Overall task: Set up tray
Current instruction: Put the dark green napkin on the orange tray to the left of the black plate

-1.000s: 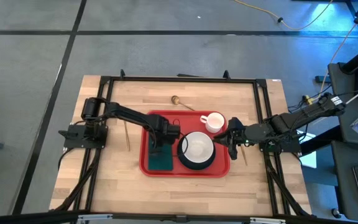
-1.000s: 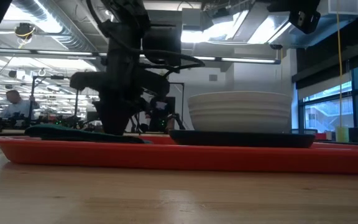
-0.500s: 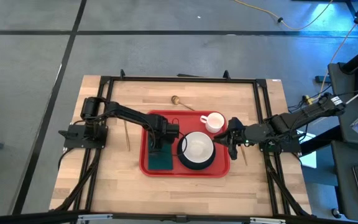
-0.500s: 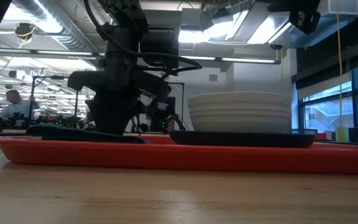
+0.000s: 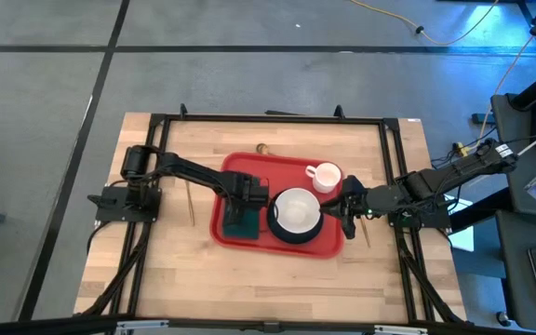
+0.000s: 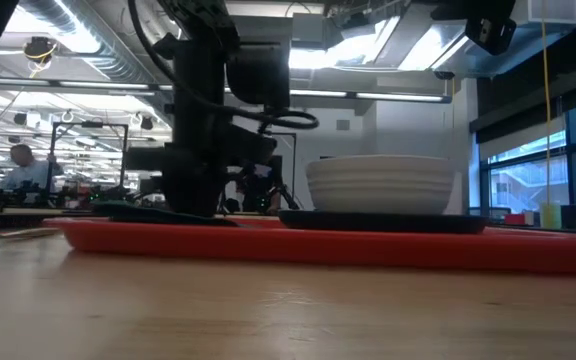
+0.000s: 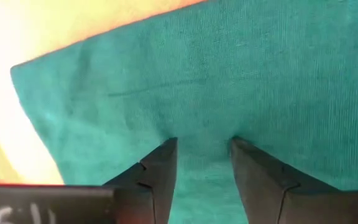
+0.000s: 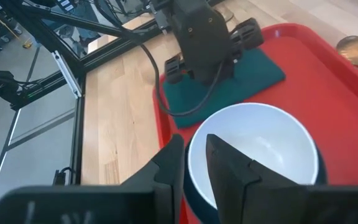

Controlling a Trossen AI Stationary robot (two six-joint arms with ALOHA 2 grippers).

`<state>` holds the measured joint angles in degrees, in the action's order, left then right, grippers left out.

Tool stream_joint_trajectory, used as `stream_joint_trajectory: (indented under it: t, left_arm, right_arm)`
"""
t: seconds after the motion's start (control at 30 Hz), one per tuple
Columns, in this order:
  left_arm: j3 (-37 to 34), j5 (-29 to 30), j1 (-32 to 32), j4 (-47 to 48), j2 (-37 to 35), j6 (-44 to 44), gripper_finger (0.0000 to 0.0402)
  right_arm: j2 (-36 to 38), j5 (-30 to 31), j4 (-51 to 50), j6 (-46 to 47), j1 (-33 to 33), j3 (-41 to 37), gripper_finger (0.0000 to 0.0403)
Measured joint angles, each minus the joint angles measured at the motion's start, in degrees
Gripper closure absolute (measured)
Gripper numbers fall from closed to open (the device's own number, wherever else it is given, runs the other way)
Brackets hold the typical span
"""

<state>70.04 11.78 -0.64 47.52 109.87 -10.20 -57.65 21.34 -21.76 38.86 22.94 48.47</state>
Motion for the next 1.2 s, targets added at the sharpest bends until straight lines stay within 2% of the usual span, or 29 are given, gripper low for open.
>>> stream_joint_trajectory:
  t: [0.2,0.4,0.53,0.7,0.77,0.97,1.03,1.1,1.2]
  left_arm:
    - [-0.17,9.67,0.02,-0.4,0.28,-0.12,0.027]
    - [-0.19,10.65,0.04,-1.11,0.28,-0.43,0.0274]
    - [-0.17,11.09,-0.08,-1.14,0.28,-4.79,0.0274]
    - [-0.48,17.69,-0.05,-4.23,0.26,-9.79,0.0274]
    - [-0.5,18.53,0.34,-5.72,0.24,-11.08,0.0274]
    - [-0.55,17.07,1.56,-6.81,0.8,-12.56,0.0274]
    - [-0.57,15.4,1.71,-6.14,-0.09,-10.58,0.0274]
    - [-0.46,11.64,2.02,-5.04,-2.34,-7.15,0.0274]
    - [-0.35,0.94,2.44,-2.34,-5.56,0.55,0.0274]
  right_arm:
    - [0.0,0.0,0.0,0.01,0.0,0.0,0.0332]
    - [0.0,0.0,0.0,0.05,0.0,0.0,0.0332]
    - [0.0,0.0,-0.01,0.03,0.01,0.0,0.0332]
    - [0.0,0.0,0.0,0.06,0.01,0.0,0.0332]
    - [0.0,0.0,0.0,0.08,0.0,0.0,0.0332]
    - [0.0,0.01,0.0,0.28,0.0,0.0,0.0332]
    - [0.0,0.0,0.0,1.42,0.0,0.0,0.0332]
    - [0.02,0.0,-0.02,1.91,0.0,0.0,0.0332]
    - [0.02,-0.06,-0.57,3.09,0.01,-0.02,0.0332]
